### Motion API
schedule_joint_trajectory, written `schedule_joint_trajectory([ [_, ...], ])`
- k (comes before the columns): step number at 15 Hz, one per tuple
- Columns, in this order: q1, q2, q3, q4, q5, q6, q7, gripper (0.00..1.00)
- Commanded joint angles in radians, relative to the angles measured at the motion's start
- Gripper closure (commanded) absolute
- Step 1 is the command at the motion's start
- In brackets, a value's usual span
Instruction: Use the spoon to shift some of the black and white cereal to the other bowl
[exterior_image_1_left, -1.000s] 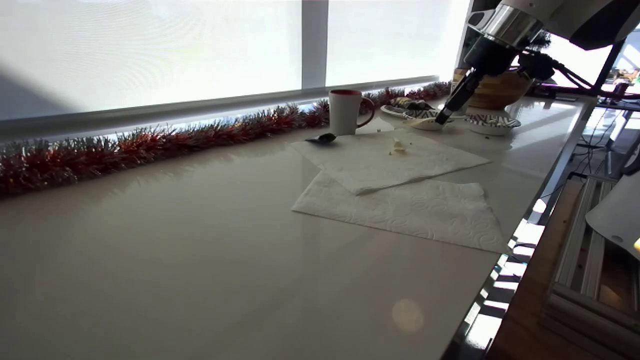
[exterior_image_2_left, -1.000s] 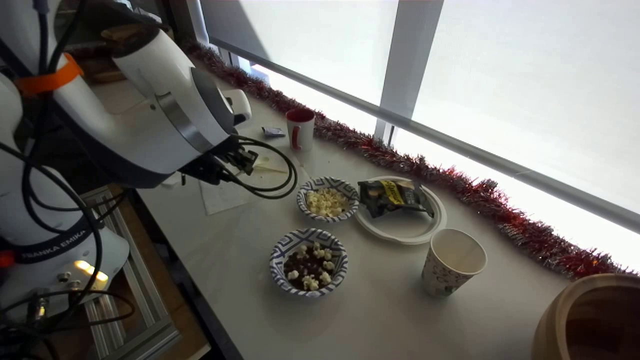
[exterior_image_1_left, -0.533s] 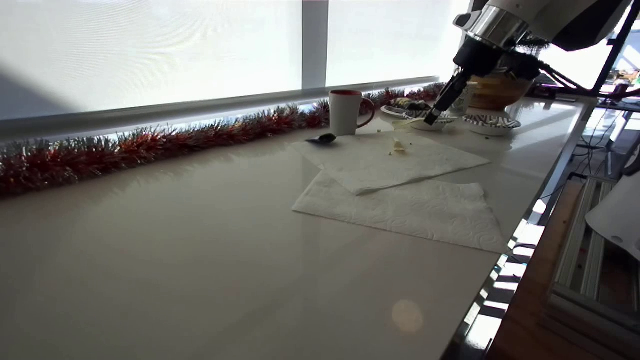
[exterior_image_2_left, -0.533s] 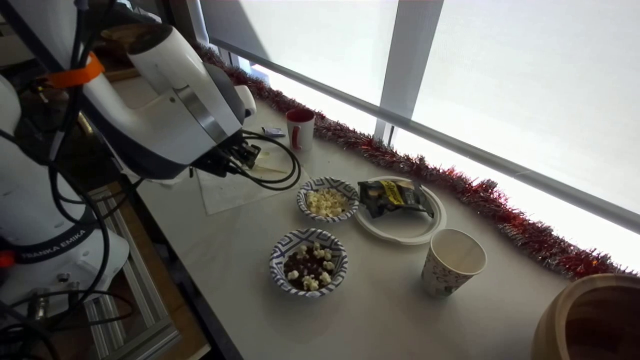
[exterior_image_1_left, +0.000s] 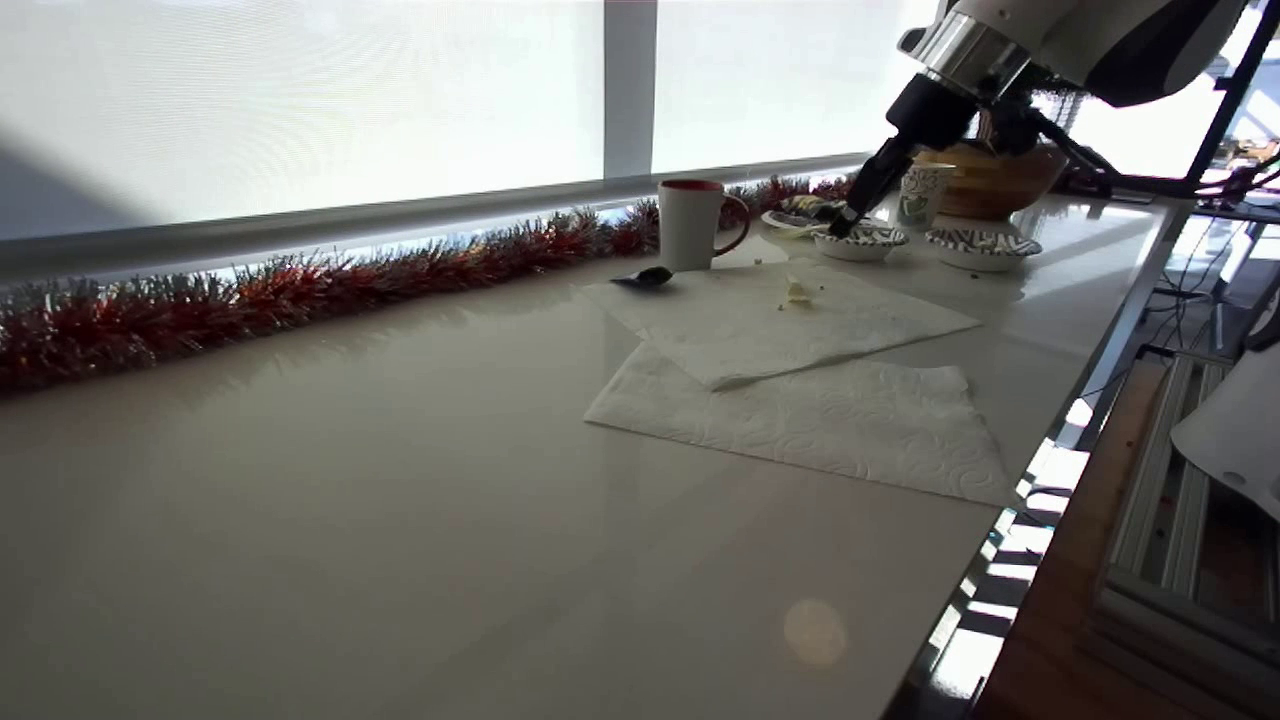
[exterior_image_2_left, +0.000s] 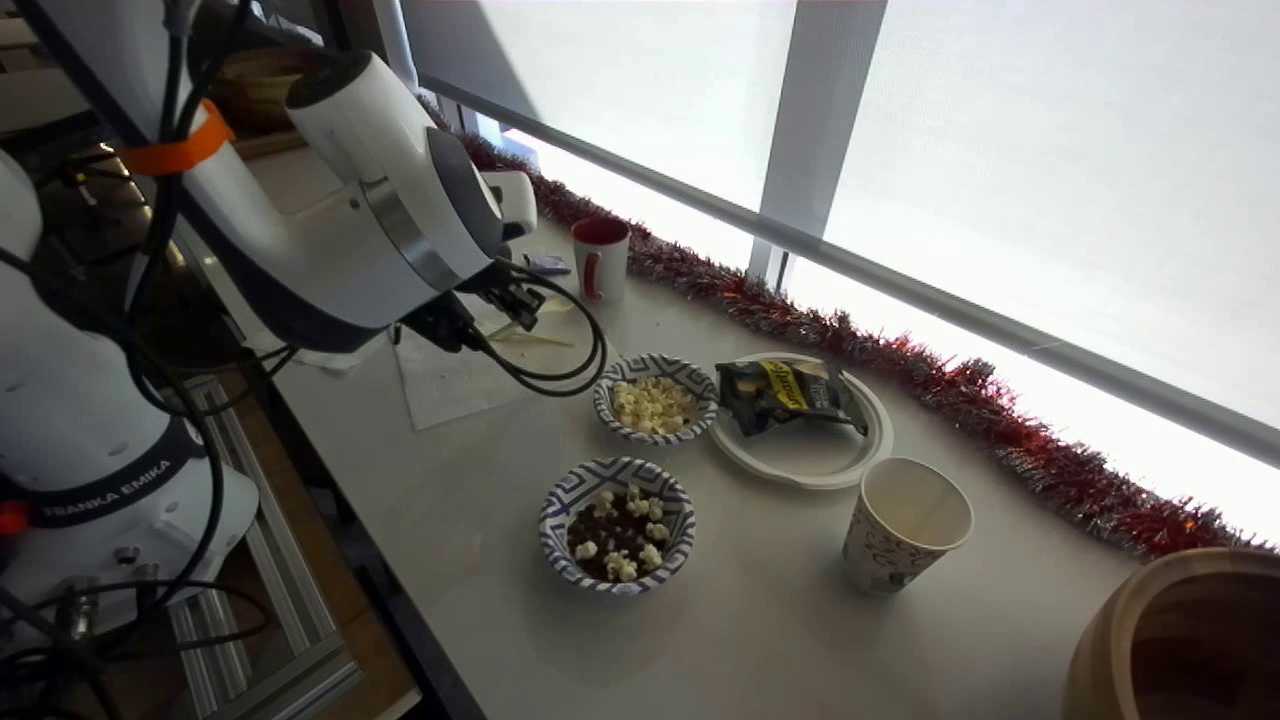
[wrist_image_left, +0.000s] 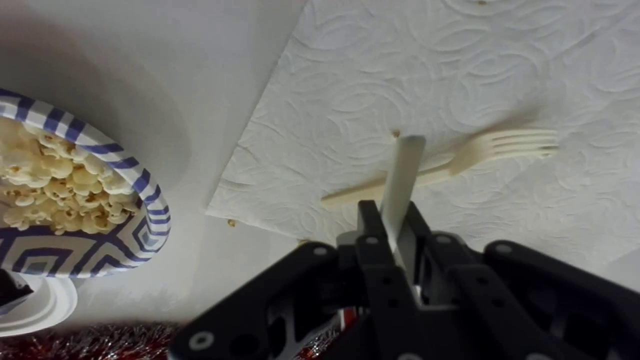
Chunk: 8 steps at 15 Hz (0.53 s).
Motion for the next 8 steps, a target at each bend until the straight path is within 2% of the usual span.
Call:
schedule_joint_trajectory([
  [1, 0.006, 0.043, 0.01, 0.01, 0.097, -0.029, 0.015, 0.97],
  [8, 0.014, 0.127, 0.032, 0.046, 0.29, -0.068, -0.011, 0.97],
])
